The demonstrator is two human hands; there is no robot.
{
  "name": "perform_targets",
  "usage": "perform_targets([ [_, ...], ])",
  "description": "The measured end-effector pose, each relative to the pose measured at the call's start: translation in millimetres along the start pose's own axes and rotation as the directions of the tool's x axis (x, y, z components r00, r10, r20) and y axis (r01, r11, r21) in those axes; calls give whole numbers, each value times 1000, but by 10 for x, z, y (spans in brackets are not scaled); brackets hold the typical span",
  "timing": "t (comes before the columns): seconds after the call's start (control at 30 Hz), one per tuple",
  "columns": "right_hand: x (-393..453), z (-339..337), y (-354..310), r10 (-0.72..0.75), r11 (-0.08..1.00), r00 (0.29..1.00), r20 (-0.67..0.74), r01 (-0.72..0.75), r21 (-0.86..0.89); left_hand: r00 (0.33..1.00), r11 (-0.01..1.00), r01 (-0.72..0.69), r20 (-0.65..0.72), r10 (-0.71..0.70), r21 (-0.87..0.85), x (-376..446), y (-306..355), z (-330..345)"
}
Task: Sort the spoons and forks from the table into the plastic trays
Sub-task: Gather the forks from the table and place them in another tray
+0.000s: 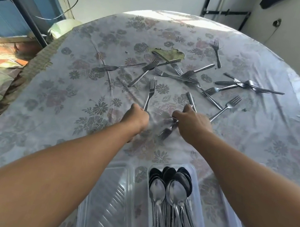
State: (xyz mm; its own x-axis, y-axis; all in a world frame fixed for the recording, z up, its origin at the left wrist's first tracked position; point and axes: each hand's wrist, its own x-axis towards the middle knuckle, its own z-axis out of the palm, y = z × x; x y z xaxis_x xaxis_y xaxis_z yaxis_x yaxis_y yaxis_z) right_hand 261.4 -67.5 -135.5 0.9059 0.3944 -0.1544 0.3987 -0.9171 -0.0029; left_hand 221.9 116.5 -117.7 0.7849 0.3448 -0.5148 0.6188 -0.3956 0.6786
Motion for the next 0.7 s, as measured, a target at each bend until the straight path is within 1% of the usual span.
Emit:
perform_targets([
  [0.1, 19, -12, -14, -96, 994, 995, 16, 97, -41, 999, 995, -29, -30, 27, -95, 8, 28, 1],
  [0.17, 33, -12, -57, -146, 986, 989, 37, 148, -79, 996, 991, -35, -91, 24, -128, 64, 11, 0],
  [0.27, 40, -17, -137, -158, 985, 986, 60, 162, -58, 977, 996, -53, -208, 37, -75, 205, -73, -9],
  [0.37, 38, 21, -165, -158, 986, 987, 25, 159, -44, 968, 998, -60, -242, 58, -3, 349, -138, -11],
  [0.43, 26, 51, -152, -142, 989, 990, -24, 141, -44, 963, 998, -59, -263, 50, -25, 422, -113, -6],
  [0.5, 13, 71, -104, -86, 996, 994, -64, 85, -18, 964, 996, -44, -265, 23, -75, 467, -51, 0],
  [0.53, 8, 69, -79, -36, 999, 996, -81, 37, 13, 964, 997, -33, -266, 14, -67, 498, -27, 3],
  [0.6, 8, 60, -45, 131, 980, 986, -101, -114, 161, 970, 999, -47, -236, 51, 21, 557, -10, 20],
  [0.63, 21, 65, -38, 212, 953, 973, -91, -185, 239, 973, 994, -61, -218, 80, 93, 569, -14, 38],
  [0.7, 48, 60, -82, 322, 886, 945, -58, -279, 371, 972, 972, -71, -202, 117, 223, 612, -31, 75],
])
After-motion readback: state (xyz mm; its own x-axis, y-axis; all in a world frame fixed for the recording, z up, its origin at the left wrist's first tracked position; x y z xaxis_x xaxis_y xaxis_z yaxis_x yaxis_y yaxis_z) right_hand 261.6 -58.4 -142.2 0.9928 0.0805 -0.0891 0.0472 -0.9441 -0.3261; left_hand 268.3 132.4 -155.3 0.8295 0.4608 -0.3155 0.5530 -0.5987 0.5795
